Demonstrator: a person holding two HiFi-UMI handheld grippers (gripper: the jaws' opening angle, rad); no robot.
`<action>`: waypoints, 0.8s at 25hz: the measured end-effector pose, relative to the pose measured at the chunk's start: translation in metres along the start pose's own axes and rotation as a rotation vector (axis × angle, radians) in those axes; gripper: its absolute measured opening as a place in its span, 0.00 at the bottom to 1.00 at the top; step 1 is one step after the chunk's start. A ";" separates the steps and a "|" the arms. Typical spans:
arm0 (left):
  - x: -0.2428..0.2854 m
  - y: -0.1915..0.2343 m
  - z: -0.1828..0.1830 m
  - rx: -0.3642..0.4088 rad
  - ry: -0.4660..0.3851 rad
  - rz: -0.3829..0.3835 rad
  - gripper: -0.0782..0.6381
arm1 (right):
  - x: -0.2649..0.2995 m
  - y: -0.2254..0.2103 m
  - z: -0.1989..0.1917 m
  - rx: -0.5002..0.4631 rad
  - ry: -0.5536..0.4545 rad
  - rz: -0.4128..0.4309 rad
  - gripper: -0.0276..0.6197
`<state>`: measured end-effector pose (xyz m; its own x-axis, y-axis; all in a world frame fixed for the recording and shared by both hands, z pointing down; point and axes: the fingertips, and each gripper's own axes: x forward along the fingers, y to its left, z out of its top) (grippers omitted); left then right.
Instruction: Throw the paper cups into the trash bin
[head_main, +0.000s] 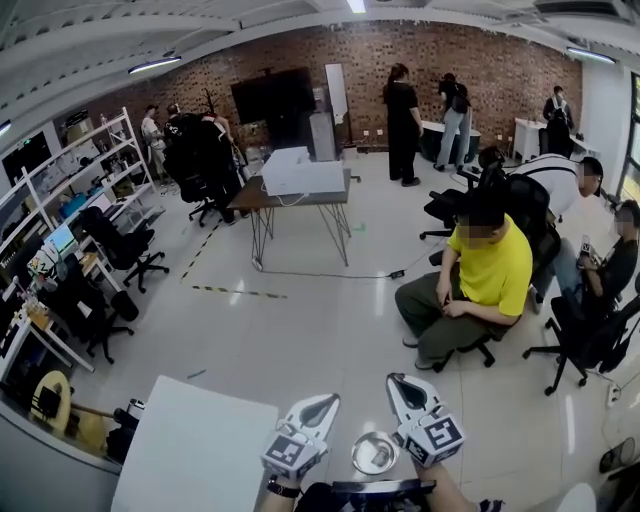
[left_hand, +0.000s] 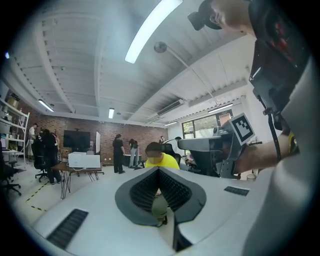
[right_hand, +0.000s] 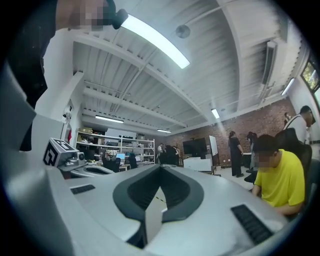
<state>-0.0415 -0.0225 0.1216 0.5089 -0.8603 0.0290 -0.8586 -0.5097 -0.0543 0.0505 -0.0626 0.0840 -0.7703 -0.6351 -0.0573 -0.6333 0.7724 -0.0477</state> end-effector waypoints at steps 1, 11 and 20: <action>0.003 -0.003 0.001 0.002 0.002 -0.010 0.11 | -0.002 -0.001 -0.001 0.003 0.006 0.001 0.05; -0.011 -0.003 -0.003 -0.025 0.006 -0.039 0.11 | 0.007 0.020 -0.016 0.039 0.043 0.039 0.05; -0.043 -0.011 -0.005 -0.110 -0.031 -0.134 0.11 | 0.012 0.051 -0.027 0.051 0.056 0.103 0.05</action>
<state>-0.0544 0.0196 0.1261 0.6191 -0.7853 -0.0024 -0.7839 -0.6181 0.0581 0.0067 -0.0305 0.1076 -0.8352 -0.5499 -0.0085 -0.5467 0.8319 -0.0950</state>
